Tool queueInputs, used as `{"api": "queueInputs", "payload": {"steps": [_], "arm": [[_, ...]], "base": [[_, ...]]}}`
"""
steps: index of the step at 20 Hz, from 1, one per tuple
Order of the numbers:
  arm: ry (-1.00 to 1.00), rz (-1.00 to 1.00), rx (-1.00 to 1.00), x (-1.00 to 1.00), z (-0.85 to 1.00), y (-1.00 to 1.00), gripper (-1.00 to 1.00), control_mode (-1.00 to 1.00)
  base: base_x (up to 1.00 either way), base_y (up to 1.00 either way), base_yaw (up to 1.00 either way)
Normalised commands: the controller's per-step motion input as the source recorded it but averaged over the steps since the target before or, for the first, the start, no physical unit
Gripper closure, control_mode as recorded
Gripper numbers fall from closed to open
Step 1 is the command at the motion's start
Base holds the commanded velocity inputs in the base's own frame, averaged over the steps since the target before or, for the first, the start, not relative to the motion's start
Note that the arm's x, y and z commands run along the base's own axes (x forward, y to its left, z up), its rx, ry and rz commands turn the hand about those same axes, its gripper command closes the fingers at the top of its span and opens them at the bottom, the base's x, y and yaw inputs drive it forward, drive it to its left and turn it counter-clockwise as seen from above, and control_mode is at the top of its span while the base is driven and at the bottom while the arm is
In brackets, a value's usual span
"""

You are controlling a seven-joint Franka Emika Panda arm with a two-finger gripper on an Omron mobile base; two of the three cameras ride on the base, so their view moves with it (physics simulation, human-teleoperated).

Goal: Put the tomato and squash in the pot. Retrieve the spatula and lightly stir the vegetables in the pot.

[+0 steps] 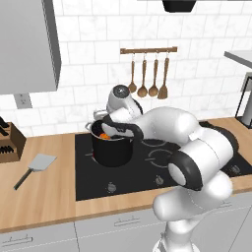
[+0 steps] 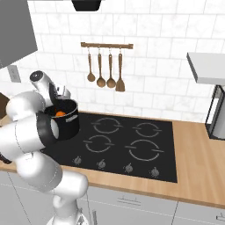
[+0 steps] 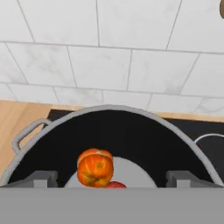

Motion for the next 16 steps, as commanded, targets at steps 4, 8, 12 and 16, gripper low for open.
{"api": "queueInputs", "payload": {"steps": [4,8,12,16], "arm": [[0.0,-0.11,0.02,-0.52,0.42,0.25,-1.0,-1.0],[0.0,-0.14,0.11,-0.77,0.27,0.32,-1.0,-1.0],[0.0,-0.13,0.16,-0.83,0.21,0.28,-1.0,-1.0],[-0.01,-0.11,0.18,-0.85,0.13,0.16,-1.0,-1.0]], "base": [[0.0,0.0,0.0],[0.0,0.0,0.0],[0.0,0.0,0.0],[0.0,0.0,0.0]]}}
